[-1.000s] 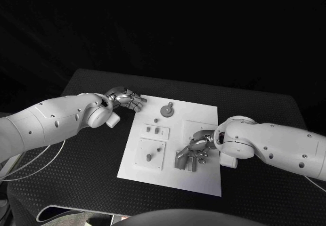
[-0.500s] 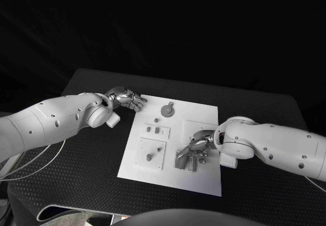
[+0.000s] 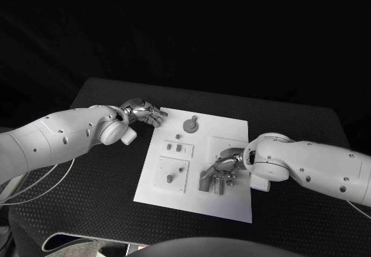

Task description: Assemble the parts on the task board

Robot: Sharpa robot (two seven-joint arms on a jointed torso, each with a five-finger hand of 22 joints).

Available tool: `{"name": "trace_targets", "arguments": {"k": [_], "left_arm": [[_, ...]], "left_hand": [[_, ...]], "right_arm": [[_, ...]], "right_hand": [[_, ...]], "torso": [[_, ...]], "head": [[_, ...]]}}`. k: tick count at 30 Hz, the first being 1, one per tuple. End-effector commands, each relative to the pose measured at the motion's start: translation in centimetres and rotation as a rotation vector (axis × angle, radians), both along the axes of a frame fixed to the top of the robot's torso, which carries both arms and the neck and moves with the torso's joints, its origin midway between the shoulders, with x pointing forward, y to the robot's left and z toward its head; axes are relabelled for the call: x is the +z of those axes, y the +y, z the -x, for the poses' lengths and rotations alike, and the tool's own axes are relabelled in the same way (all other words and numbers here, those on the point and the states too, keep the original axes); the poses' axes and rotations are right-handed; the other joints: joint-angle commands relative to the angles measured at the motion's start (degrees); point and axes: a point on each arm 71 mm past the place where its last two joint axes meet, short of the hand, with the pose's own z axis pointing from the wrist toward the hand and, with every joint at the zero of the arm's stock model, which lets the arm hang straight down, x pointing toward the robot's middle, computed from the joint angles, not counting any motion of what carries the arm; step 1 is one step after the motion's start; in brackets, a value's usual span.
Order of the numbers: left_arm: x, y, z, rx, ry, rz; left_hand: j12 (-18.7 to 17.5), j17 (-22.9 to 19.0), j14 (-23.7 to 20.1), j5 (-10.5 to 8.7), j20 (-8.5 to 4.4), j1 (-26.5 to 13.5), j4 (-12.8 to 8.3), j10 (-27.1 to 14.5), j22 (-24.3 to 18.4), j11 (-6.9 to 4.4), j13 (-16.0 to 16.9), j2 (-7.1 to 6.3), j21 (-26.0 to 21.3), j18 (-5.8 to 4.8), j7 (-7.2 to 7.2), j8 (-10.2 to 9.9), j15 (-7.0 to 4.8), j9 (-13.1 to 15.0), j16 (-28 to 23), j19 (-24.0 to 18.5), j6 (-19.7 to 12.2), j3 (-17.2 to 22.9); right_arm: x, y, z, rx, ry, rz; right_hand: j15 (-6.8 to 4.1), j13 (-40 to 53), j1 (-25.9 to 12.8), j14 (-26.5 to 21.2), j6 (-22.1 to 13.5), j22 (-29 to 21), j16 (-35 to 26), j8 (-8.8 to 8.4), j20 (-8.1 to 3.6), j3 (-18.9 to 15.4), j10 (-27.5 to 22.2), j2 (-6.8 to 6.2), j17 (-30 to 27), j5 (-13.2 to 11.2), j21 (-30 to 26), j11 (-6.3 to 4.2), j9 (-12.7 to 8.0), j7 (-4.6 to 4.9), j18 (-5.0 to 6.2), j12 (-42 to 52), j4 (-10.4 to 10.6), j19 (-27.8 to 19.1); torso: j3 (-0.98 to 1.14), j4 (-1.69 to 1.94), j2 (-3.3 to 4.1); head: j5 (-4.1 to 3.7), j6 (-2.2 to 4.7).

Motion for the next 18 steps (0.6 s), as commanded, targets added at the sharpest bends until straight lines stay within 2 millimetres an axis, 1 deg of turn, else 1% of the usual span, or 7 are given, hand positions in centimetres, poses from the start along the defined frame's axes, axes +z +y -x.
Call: {"name": "trace_targets", "arguments": {"k": [1, 6, 9, 15, 18], "left_arm": [[0.01, -0.21, 0.03, -0.017, 0.003, -0.002], [0.01, -0.22, 0.02, -0.016, 0.003, -0.002], [0.01, -0.22, 0.01, -0.016, 0.003, -0.002], [0.00, -0.14, 0.02, -0.014, 0.003, -0.004], [-0.01, -0.12, 0.02, -0.015, 0.005, -0.006]], "left_hand": [[-0.1, 0.1, -0.4, -0.34, -0.13, -0.2, -0.4, -0.6, -0.1, 0.00, 0.0, -0.33, 0.0, 0.28, 0.13, -0.1, 0.15, -0.1, -0.3, -0.4, -0.3, -0.1], [-0.1, 0.1, -0.4, -0.35, -0.13, -0.2, -0.4, -0.6, -0.1, -0.01, 0.0, -0.37, 0.0, 0.28, 0.13, -0.1, 0.15, -0.1, -0.3, -0.4, -0.3, -0.2], [-0.1, 0.1, -0.4, -0.34, -0.13, -0.2, -0.4, -0.5, -0.1, -0.01, 0.0, -0.39, 0.0, 0.28, 0.12, -0.1, 0.15, -0.1, -0.3, -0.4, -0.3, -0.2], [-0.1, 0.2, -0.4, -0.34, -0.14, -0.2, -0.4, -0.5, -0.1, -0.01, 0.0, -0.40, 0.0, 0.29, 0.12, -0.1, 0.15, -0.1, -0.3, -0.4, -0.3, -0.2], [-0.1, 0.2, -0.4, -0.34, -0.14, -0.2, -0.4, -0.5, -0.1, -0.02, 0.0, -0.39, 0.0, 0.29, 0.11, -0.1, 0.15, -0.1, -0.3, -0.4, -0.2, -0.2]], "right_arm": [[-0.11, 0.04, 0.10, 0.009, -0.003, 0.005], [-0.07, 0.05, 0.10, 0.006, -0.007, 0.002], [-0.03, 0.03, 0.08, 0.001, -0.015, 0.001], [0.15, -0.21, -0.13, -0.015, -0.060, 0.001], [0.35, -0.53, -0.26, -0.025, -0.102, 0.002]], "right_hand": [[-0.30, 0.0, -0.2, -0.2, -0.2, 1.0, -0.2, -0.22, -0.26, 0.6, -0.4, -0.84, 0.0, 0.2, -0.2, 0.01, 0.2, 0.32, 0.36, -0.2, 0.6, -0.2], [-0.30, 0.0, -0.5, -0.2, -0.3, 1.0, -0.1, -0.21, -0.26, 1.4, -0.4, -1.65, 0.0, 0.2, -0.2, 0.01, 0.3, 0.33, 0.36, -0.2, 1.2, -0.2], [-0.30, 0.0, -0.7, -0.2, -0.3, 1.1, -0.1, -0.19, -0.27, 1.9, -0.4, -2.00, 0.0, 0.2, -0.2, -0.01, 0.4, 0.33, 0.35, -0.1, 1.6, -0.1], [-0.32, 0.0, -0.6, -0.2, -0.2, 1.1, 0.0, -0.14, -0.30, 2.2, -0.4, -1.89, 0.0, 0.2, -0.1, -0.03, 0.4, 0.31, 0.36, -0.1, 1.7, -0.1], [-0.37, 0.1, -0.5, 0.0, 0.0, 1.1, 0.1, 0.01, -0.34, 2.4, -0.2, -1.31, 0.0, 0.2, 0.1, -0.10, 0.6, 0.24, 0.36, 0.1, 1.7, 0.1]], "torso": [[0.02, 0.00, 0.02], [0.03, 0.02, 0.00], [0.00, 0.05, -0.01], [-0.02, 0.05, -0.02], [-0.03, 0.04, -0.03]], "head": [[-0.02, -0.05], [-0.02, -0.01], [0.02, -0.04], [0.08, -0.05], [0.12, 0.03]]}}
